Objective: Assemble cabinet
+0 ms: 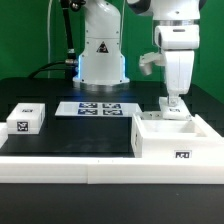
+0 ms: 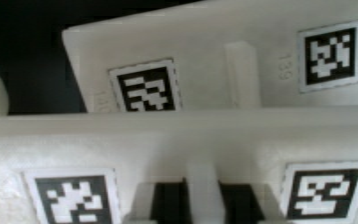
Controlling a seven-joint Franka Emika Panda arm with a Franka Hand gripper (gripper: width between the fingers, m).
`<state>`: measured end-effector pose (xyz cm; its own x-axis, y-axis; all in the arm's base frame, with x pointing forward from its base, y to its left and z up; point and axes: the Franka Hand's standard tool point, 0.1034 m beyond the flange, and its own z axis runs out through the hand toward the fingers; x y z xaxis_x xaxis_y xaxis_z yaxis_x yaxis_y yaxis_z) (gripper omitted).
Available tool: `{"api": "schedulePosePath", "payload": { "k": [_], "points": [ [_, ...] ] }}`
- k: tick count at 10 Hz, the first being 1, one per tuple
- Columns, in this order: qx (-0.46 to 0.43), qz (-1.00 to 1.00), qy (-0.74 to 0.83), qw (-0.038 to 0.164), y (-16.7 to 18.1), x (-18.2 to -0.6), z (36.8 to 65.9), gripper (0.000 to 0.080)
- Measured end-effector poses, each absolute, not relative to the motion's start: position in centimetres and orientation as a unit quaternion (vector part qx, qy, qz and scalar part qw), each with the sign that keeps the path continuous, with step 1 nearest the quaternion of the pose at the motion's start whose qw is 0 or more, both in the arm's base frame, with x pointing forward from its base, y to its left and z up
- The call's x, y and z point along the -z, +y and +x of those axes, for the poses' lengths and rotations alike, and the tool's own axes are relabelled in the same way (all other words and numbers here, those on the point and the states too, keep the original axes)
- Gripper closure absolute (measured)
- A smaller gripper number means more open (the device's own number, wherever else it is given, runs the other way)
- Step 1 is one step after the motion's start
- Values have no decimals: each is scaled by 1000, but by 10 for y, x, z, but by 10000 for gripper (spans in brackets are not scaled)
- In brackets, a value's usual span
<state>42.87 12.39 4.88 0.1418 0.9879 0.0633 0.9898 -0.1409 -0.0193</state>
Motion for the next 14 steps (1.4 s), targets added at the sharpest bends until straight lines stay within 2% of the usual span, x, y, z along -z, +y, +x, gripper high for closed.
{"api": "schedulePosePath", "payload": {
  "k": [4,14],
  "points": [
    [26,-757,-652,23,120,-54,446,729],
    [29,-758,-651,21,120,-57,452,729]
  ]
}}
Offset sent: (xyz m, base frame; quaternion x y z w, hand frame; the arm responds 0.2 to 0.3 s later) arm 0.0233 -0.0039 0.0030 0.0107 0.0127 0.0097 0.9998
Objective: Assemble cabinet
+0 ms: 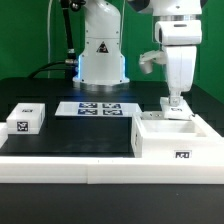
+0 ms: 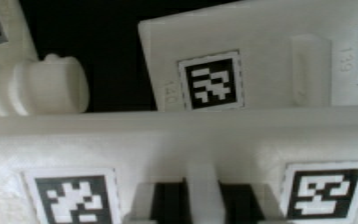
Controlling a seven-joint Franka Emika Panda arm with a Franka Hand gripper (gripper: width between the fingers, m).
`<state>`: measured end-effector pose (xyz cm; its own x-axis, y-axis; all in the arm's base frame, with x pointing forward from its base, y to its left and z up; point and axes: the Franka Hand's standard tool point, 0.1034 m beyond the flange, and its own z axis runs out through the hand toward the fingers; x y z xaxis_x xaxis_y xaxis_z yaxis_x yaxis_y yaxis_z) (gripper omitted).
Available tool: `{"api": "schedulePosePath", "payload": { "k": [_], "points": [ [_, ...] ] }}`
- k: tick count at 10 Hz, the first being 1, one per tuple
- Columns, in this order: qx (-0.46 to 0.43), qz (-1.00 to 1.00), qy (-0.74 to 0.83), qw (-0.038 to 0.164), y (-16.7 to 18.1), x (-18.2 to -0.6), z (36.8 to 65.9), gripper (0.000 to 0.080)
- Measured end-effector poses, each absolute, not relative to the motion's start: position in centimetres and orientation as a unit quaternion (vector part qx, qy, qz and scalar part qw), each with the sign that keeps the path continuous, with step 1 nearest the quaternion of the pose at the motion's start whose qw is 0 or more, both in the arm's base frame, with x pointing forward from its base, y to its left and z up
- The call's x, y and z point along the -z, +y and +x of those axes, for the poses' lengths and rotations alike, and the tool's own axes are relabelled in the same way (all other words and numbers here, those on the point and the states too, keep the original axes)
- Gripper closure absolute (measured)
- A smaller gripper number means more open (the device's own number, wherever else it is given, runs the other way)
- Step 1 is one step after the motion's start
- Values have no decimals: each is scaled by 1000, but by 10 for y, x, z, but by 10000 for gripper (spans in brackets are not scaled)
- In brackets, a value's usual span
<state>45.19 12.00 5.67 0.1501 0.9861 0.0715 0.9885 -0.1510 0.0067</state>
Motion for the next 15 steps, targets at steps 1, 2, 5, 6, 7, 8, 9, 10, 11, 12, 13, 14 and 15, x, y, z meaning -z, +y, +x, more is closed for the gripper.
{"api": "schedulePosePath", "payload": {
  "k": [1,2,5,6,7,8,9,10,11,12,13,14,15],
  "points": [
    [29,-758,-651,21,120,-57,452,729],
    [29,-758,-651,21,120,-56,452,729],
    [32,-759,-650,21,120,-56,463,729],
    [32,-760,-649,21,120,-57,467,729],
    [32,-760,-649,21,120,-57,467,729],
    [32,-760,-649,21,120,-57,466,729],
    [32,-760,-649,21,120,-57,466,729],
    [32,-760,-649,21,120,-57,466,729],
    [32,-760,-649,21,120,-57,466,729],
    [32,-755,-654,21,120,-55,468,729],
    [35,-752,-658,20,119,-55,476,729],
    [36,-750,-661,16,117,-55,483,729],
    [32,-751,-659,17,116,-55,491,729]
  ]
}}
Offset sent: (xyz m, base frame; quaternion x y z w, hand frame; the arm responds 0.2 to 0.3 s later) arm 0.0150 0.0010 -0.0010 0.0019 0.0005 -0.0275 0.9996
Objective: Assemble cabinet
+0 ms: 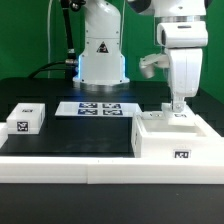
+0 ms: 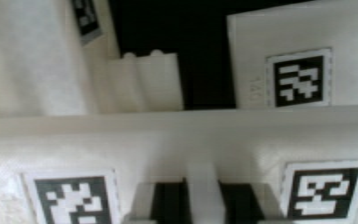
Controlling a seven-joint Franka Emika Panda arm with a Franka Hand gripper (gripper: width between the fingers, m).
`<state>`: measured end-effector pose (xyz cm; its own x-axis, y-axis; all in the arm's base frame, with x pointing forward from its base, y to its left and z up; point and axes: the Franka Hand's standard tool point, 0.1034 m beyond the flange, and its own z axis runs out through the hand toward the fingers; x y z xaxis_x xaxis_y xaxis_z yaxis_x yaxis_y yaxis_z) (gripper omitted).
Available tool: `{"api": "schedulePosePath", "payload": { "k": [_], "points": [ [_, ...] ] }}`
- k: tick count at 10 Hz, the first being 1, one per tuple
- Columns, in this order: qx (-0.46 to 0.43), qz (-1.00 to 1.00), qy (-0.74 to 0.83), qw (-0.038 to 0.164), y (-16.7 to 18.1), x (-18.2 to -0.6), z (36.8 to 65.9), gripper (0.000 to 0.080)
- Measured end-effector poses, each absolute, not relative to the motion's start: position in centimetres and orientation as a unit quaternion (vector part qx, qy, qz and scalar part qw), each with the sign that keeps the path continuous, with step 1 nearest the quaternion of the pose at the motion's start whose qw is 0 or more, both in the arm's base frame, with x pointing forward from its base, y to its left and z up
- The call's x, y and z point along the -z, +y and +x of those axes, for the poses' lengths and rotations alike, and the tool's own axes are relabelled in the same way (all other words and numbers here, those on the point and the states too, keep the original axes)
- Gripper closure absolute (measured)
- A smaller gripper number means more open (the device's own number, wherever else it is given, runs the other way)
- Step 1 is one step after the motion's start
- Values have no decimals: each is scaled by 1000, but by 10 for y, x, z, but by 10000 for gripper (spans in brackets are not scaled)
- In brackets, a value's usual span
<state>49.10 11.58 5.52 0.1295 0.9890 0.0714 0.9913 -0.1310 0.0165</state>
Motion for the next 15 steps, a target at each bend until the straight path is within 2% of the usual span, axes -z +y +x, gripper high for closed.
{"api": "schedulePosePath", "payload": {
  "k": [2,6,15],
  "points": [
    [22,-754,-657,21,114,-56,504,729],
    [23,-754,-657,21,113,-56,505,729],
    [40,-755,-654,15,105,-57,571,729]
  ]
}}
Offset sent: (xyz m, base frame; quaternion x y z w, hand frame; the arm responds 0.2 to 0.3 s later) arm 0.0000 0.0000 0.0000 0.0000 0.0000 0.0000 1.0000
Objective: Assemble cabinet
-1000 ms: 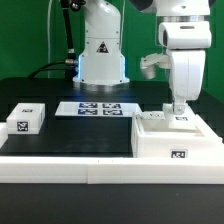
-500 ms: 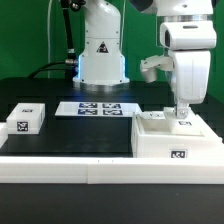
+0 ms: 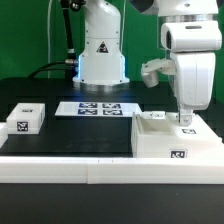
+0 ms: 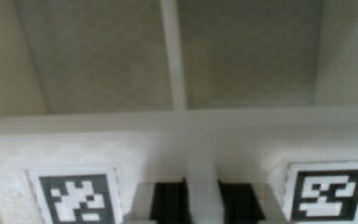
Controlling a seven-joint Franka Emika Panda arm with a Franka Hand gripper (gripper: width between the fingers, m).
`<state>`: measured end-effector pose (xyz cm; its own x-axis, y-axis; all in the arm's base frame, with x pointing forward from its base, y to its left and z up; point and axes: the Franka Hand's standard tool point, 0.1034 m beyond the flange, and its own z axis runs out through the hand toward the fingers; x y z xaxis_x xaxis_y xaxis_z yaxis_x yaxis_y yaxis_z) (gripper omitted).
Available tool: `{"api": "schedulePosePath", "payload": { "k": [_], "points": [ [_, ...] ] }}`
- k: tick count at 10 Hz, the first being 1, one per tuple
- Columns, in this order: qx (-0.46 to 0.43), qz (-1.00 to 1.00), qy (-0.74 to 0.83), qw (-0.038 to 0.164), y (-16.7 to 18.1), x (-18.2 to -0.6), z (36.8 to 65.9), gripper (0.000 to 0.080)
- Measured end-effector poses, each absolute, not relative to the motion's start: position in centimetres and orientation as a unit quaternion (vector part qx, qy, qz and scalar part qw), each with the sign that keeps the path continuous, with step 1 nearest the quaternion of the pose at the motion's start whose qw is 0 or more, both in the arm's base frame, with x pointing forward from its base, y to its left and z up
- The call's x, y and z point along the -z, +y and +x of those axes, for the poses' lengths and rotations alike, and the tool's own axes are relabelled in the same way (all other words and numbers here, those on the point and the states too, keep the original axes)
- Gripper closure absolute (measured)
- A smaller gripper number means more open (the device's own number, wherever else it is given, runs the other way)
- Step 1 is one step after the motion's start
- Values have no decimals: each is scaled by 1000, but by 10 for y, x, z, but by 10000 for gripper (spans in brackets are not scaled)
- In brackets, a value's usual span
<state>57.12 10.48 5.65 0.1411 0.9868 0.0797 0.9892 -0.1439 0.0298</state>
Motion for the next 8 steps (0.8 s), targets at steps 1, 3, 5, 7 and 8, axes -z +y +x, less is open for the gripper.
{"api": "schedulePosePath", "payload": {
  "k": [1,3,5,7,8],
  "points": [
    [35,-755,-654,17,105,-56,573,729],
    [31,-754,-656,18,105,-57,573,729],
    [28,-755,-654,18,105,-56,573,729],
    [28,-756,-654,18,103,-56,574,729],
    [28,-756,-654,18,103,-56,573,549]
  ]
}}
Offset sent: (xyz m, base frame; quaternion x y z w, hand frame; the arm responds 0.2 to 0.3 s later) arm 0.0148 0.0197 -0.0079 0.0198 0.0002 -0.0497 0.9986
